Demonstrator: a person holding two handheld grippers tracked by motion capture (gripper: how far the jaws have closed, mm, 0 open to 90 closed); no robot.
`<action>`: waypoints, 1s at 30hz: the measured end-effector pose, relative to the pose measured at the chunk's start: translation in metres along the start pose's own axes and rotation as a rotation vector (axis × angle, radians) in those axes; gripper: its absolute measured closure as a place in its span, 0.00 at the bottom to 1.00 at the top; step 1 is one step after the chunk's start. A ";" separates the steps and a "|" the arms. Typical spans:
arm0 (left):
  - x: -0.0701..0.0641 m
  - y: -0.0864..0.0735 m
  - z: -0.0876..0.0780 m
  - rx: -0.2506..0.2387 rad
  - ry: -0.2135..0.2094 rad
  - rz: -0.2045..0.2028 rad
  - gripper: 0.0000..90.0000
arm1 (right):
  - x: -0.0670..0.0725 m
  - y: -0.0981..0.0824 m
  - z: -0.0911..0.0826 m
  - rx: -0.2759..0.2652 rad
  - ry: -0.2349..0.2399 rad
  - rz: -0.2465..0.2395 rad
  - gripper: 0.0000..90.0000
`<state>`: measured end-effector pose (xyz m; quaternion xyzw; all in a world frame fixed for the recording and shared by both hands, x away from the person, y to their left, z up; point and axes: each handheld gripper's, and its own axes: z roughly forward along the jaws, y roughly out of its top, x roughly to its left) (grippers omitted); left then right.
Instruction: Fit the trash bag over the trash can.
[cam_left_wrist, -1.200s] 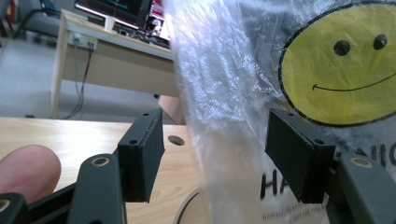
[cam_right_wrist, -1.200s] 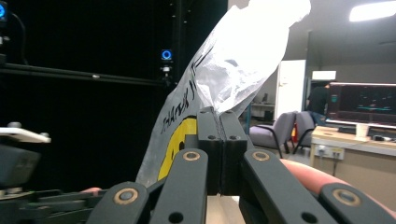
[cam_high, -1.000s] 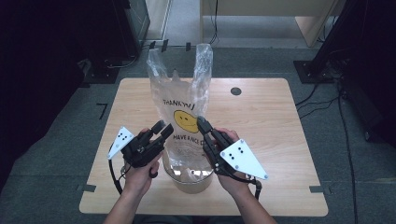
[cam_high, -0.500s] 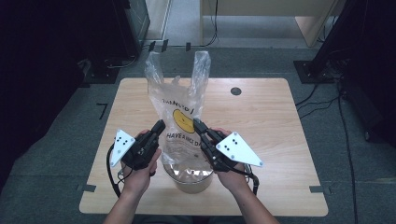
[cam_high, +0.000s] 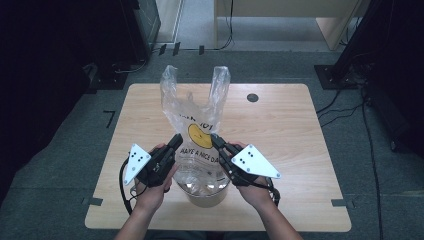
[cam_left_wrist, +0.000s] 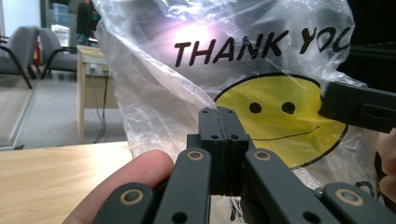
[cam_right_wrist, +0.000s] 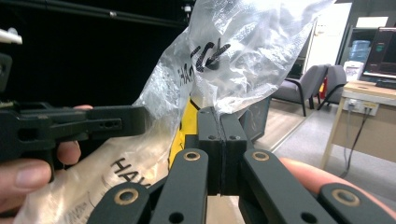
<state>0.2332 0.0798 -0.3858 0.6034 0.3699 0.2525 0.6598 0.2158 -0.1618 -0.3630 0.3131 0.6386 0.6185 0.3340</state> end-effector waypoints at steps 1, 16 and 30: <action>0.001 -0.001 -0.001 0.010 -0.008 0.000 1.00 | 0.000 -0.002 -0.001 0.004 -0.004 -0.007 1.00; 0.017 0.001 -0.003 0.056 0.000 -0.060 0.46 | -0.002 -0.034 -0.023 0.027 -0.012 -0.052 1.00; 0.028 -0.003 0.032 0.224 -0.044 -0.087 0.65 | -0.001 -0.039 -0.028 0.008 0.027 -0.083 1.00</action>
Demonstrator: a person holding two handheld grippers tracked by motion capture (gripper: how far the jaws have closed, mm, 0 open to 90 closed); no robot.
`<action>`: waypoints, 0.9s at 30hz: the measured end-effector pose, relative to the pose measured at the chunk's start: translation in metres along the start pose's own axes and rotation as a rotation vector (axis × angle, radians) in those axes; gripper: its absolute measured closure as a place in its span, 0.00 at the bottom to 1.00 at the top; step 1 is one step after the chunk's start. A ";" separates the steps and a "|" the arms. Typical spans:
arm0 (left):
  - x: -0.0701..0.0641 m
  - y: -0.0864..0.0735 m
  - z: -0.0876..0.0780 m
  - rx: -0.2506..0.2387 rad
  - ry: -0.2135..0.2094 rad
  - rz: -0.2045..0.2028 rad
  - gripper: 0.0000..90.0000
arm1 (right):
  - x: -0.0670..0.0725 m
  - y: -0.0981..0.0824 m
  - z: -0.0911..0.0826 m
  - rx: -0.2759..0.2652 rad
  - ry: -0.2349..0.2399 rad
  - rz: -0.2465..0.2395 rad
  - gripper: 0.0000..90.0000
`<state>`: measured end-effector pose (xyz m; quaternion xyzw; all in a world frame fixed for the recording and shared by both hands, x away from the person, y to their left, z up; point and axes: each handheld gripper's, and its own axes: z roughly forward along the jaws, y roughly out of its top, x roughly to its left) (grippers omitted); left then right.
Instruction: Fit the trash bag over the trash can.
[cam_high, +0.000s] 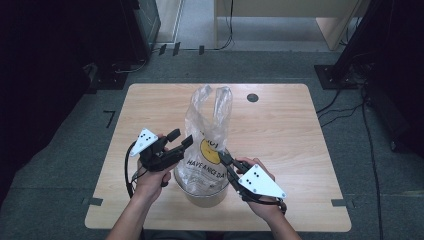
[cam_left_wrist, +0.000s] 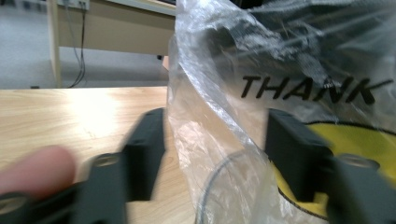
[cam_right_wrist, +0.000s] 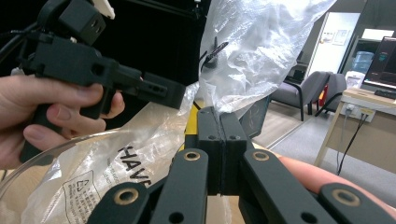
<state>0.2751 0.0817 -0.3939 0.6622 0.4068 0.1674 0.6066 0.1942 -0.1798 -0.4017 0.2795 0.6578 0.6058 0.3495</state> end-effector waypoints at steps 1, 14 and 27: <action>0.000 -0.001 -0.001 -0.003 0.007 0.007 0.76 | 0.000 0.000 0.000 -0.002 -0.001 -0.001 1.00; -0.018 -0.018 -0.031 -0.148 -0.020 0.176 1.00 | -0.012 0.001 -0.004 0.061 0.015 0.057 0.75; -0.011 -0.038 -0.044 -0.166 -0.040 0.175 1.00 | -0.032 0.027 0.007 0.088 -0.049 0.105 0.58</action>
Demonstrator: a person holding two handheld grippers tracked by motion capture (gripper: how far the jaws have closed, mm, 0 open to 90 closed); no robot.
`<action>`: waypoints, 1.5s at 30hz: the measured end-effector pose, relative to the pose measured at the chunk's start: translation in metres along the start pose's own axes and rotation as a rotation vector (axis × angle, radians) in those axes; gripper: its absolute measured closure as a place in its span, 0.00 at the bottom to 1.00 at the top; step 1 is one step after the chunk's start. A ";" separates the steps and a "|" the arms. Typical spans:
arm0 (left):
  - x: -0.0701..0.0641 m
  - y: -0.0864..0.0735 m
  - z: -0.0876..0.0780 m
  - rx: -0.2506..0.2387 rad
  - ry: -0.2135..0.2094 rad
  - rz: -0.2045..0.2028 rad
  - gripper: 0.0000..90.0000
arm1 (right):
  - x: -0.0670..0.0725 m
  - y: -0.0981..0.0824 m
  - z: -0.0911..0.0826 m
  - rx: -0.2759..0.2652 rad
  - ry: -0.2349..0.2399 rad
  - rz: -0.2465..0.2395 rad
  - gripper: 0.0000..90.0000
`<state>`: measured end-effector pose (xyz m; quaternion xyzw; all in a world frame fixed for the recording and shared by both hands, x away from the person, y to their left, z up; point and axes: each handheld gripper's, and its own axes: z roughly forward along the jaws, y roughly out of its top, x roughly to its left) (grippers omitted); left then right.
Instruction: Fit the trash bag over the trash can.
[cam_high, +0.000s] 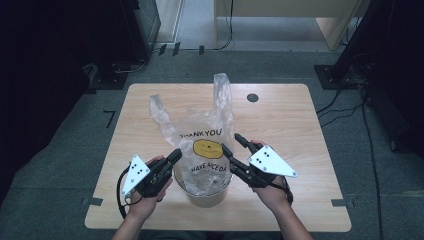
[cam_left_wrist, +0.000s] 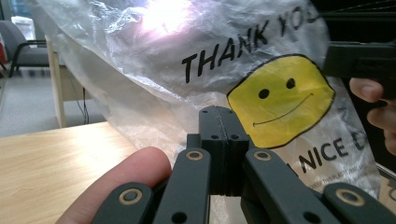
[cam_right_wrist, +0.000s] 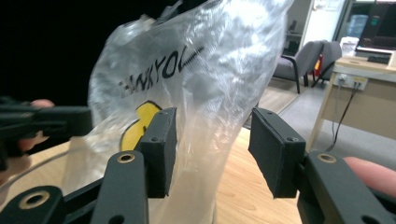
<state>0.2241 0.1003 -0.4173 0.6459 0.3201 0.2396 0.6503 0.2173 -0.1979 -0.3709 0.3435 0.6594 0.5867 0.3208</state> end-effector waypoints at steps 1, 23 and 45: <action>0.000 0.000 -0.001 -0.001 -0.002 0.002 1.00 | -0.001 0.001 0.002 0.001 -0.006 0.011 0.58; -0.003 -0.006 -0.007 0.000 -0.037 0.064 1.00 | -0.023 0.028 0.029 0.072 -0.031 0.149 0.26; 0.020 0.036 0.007 -0.007 0.179 -0.055 0.46 | 0.004 0.010 0.018 0.069 -0.063 -0.044 1.00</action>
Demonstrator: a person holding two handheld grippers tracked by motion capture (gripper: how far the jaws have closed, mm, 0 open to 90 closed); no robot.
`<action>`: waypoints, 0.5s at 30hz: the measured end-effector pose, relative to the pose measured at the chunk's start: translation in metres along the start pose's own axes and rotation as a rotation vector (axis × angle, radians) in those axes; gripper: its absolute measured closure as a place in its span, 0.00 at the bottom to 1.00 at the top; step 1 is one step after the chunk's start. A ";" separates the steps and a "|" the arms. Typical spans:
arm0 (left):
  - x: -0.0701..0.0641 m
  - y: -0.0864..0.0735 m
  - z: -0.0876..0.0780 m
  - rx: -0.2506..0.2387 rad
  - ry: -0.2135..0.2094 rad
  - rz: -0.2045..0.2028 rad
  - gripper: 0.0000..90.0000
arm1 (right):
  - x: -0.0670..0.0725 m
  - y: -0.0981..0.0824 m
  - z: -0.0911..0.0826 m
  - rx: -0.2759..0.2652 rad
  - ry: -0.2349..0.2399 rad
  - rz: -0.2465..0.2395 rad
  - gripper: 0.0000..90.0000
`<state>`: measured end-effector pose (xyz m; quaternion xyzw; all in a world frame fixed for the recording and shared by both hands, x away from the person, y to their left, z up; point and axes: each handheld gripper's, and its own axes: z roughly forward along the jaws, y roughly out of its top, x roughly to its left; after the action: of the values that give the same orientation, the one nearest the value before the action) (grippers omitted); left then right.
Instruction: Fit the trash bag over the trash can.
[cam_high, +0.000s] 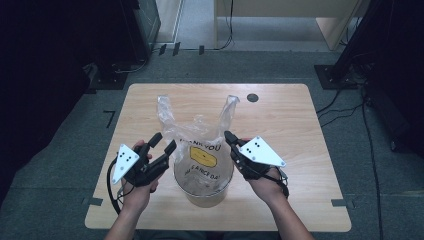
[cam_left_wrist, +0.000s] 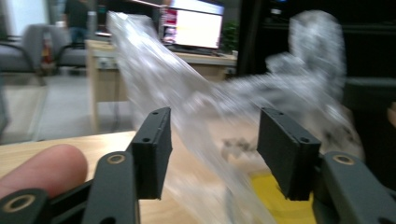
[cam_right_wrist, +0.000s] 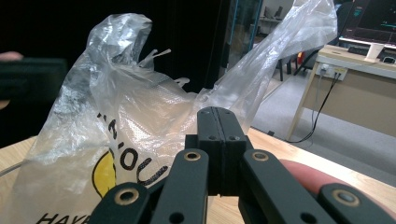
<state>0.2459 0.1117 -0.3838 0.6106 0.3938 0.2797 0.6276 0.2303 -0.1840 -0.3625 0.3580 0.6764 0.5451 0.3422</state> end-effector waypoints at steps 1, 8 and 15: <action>0.001 0.004 0.003 0.003 0.007 -0.011 0.46 | 0.000 0.000 -0.001 0.000 -0.002 0.002 1.00; -0.002 0.019 0.014 0.016 0.050 -0.020 0.51 | 0.001 -0.001 -0.004 -0.010 0.008 -0.013 1.00; -0.002 0.017 0.019 0.037 0.060 -0.059 0.94 | 0.002 -0.002 -0.007 -0.009 0.017 -0.018 1.00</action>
<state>0.2629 0.1016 -0.3677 0.6015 0.4353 0.2721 0.6120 0.2229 -0.1864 -0.3635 0.3457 0.6801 0.5481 0.3429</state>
